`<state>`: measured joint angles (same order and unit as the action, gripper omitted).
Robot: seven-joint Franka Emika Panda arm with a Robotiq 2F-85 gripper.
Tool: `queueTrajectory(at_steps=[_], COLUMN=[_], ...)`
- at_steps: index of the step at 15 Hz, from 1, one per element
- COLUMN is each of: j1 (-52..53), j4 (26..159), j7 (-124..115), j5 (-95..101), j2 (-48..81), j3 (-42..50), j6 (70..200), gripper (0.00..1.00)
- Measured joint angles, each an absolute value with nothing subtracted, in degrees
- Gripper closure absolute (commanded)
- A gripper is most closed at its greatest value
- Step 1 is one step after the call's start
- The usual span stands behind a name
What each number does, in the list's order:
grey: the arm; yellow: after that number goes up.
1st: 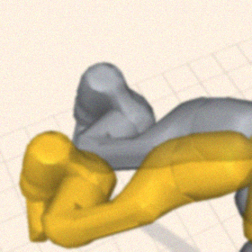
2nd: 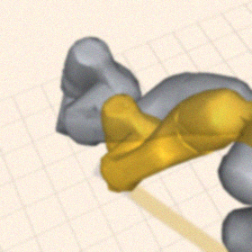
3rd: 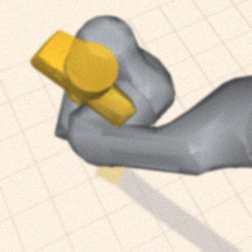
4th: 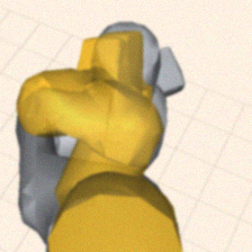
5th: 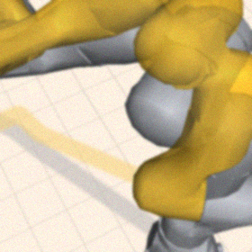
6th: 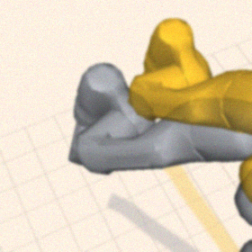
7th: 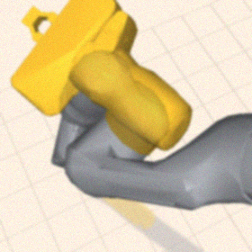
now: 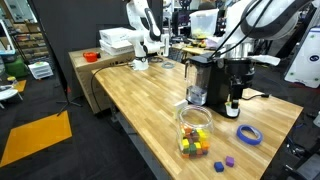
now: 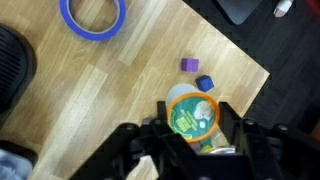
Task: Remove the coffee pod from the coffee maker
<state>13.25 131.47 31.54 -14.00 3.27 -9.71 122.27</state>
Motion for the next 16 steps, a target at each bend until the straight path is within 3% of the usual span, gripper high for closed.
queueTrajectory(at_steps=[7, 16], j1=[12.9, 13.1], j4=[131.5, 131.0], j7=[28.2, 19.6], j5=[-13.2, -15.2], j2=[4.1, 13.2], j3=[-9.6, -13.1], j6=[123.8, 136.3], gripper=[0.72, 0.72])
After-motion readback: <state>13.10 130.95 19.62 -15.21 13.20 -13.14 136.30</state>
